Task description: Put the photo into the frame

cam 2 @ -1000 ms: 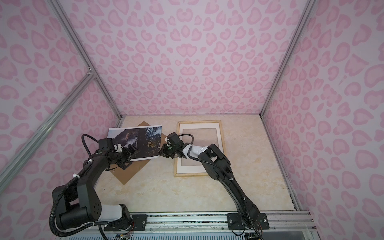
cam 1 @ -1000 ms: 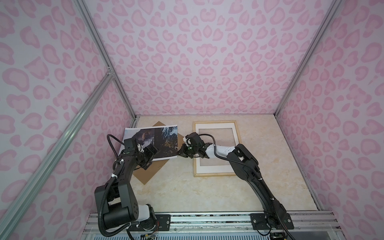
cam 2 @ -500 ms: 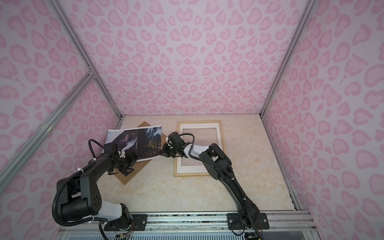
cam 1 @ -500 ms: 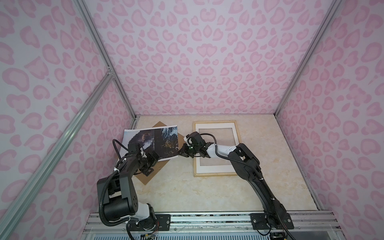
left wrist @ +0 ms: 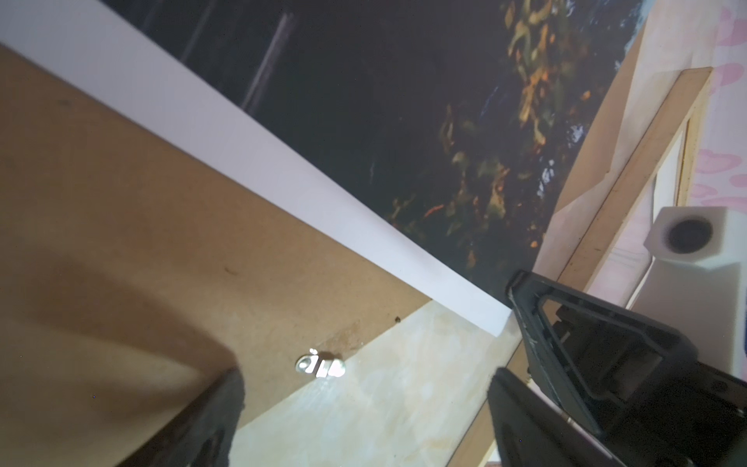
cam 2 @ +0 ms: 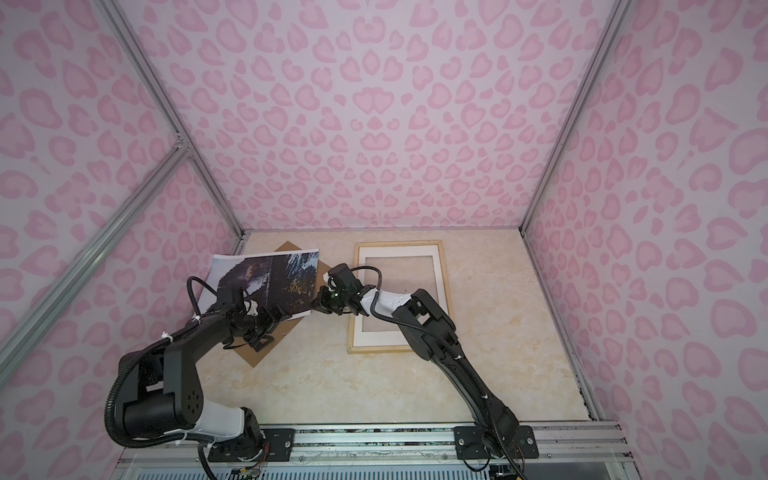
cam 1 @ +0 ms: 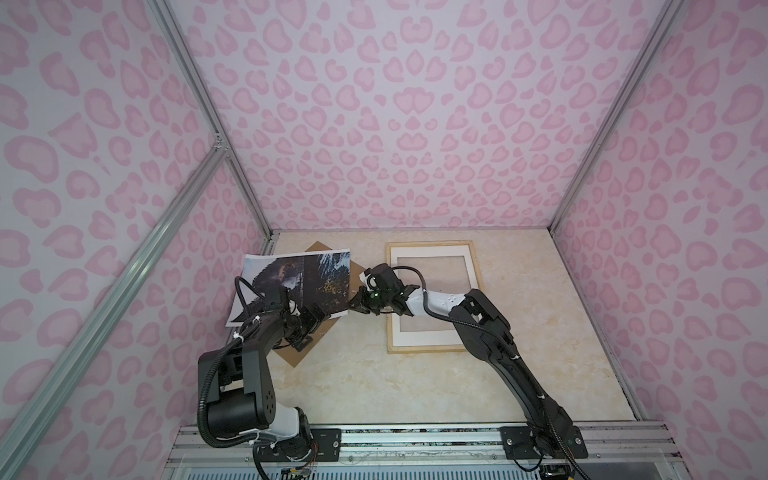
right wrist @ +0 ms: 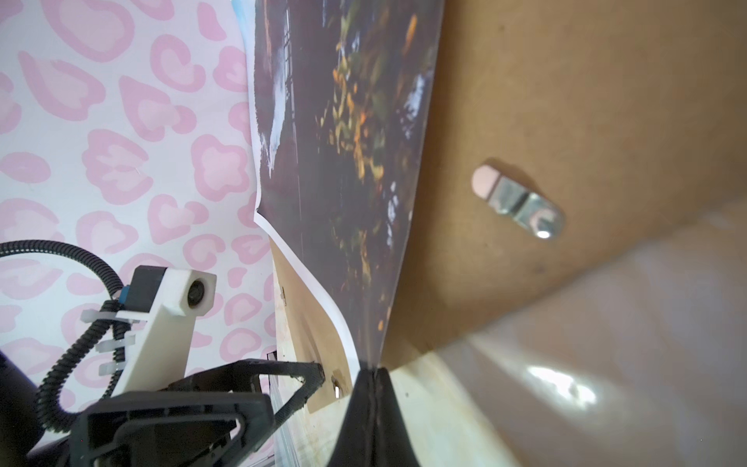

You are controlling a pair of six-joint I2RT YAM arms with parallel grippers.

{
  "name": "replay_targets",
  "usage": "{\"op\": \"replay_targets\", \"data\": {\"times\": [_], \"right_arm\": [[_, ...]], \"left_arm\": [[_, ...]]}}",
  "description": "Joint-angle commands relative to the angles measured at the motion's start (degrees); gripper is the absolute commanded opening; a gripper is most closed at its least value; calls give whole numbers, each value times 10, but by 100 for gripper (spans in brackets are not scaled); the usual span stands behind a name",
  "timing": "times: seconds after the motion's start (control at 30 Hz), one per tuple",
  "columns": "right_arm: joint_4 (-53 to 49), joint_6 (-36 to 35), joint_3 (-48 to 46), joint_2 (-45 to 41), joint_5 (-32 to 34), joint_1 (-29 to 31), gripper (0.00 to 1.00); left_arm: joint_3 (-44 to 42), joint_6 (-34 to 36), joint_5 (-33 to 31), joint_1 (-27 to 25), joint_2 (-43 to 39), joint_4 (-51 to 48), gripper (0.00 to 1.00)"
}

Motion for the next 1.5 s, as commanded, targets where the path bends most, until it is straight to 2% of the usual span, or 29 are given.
{"op": "replay_targets", "data": {"times": [0.0, 0.17, 0.47, 0.6, 0.67, 0.73, 0.83, 0.97, 1.03, 1.17, 1.4, 1.47], "right_arm": [[-7, 6, 33, 25, 1, 0, 0], [-27, 0, 54, 16, 8, -1, 0], [-27, -19, -31, -113, 24, -30, 0], [-21, -25, -91, -175, 26, -46, 0], [-4, -25, -136, -214, 35, -55, 0], [0, -28, -171, -244, 39, -62, 0], [21, -18, -221, -278, 40, -68, 0], [48, -4, -282, -313, 46, -72, 0], [59, 3, -303, -327, 48, -75, 0], [64, 7, -316, -343, 50, -77, 0], [82, 23, -334, -354, 48, -73, 0], [88, 27, -341, -358, 47, -72, 0]], "left_arm": [[-8, -2, -17, -3, 3, -30, 97], [10, 3, 6, -4, -27, -45, 97], [108, 24, 71, -9, -192, -119, 97], [105, -3, 119, -9, -232, -115, 97], [71, -55, 167, -9, -252, -83, 97], [15, -141, 205, -12, -270, -21, 97], [-82, -277, 189, -42, -308, 87, 97], [-207, -471, 158, -67, -323, 298, 97], [-215, -492, 124, -74, -317, 296, 98], [-252, -569, 71, -104, -292, 370, 97], [-270, -624, 9, -112, -208, 497, 100], [-266, -640, -4, -113, -170, 549, 94]]}}
